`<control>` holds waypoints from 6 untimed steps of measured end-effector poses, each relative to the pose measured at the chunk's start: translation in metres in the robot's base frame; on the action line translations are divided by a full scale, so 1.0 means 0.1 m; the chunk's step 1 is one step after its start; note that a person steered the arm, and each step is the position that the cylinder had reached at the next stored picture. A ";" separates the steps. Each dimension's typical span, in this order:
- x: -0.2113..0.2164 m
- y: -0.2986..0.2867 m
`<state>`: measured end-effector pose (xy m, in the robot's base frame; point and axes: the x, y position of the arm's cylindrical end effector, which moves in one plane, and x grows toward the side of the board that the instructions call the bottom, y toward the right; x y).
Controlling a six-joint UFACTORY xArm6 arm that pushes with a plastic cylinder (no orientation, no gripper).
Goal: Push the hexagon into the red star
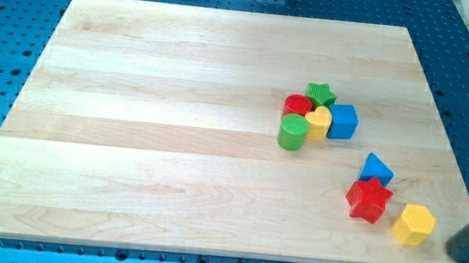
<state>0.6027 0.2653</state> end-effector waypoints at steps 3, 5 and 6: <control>-0.34 -0.69; -0.72 -0.77; -0.83 -0.77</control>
